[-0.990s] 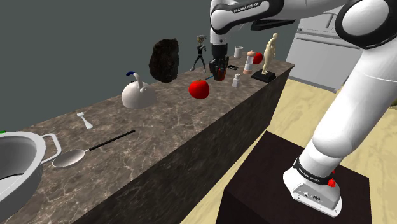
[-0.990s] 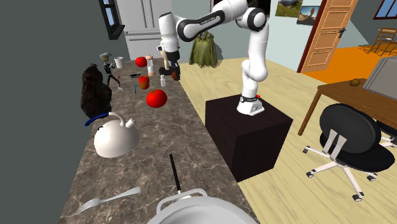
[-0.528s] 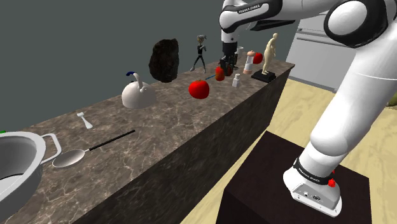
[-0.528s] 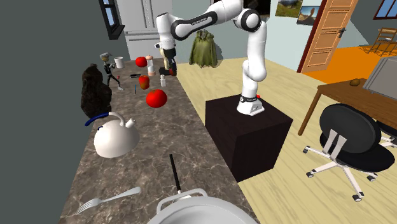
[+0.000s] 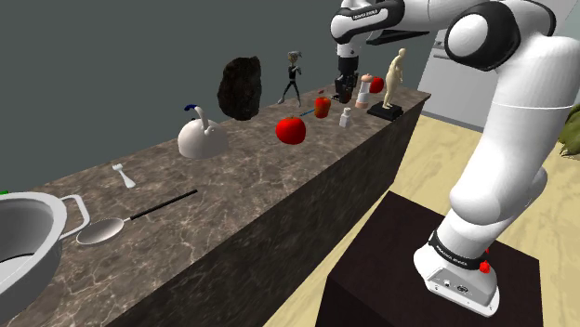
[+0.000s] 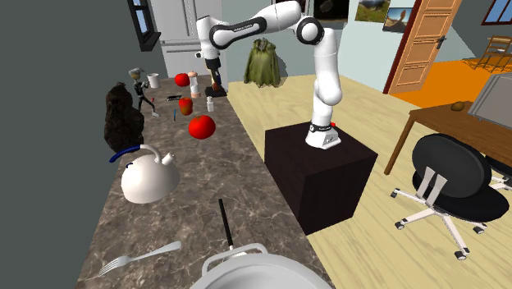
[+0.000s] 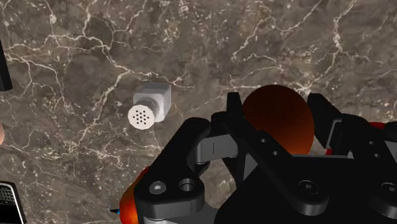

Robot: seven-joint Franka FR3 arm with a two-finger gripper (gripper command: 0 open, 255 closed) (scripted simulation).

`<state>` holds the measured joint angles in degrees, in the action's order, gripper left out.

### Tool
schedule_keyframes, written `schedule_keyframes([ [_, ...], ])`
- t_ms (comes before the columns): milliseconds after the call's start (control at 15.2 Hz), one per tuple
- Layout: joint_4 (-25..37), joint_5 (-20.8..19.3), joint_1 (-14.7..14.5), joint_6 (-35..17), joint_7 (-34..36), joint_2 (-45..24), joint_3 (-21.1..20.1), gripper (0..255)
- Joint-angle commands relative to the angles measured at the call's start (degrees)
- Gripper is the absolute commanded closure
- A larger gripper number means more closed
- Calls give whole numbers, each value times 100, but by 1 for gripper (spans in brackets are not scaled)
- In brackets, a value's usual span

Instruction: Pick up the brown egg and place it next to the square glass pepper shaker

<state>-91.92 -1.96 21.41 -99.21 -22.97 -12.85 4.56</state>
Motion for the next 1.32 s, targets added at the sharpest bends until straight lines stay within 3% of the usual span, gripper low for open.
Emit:
schedule_keyframes([
  [0,265,15,145,55,-240,-196,88,255],
  [198,920,67,407,230,-629,-661,217,255],
  [1254,-70,77,405,-928,-587,-831,204,255],
])
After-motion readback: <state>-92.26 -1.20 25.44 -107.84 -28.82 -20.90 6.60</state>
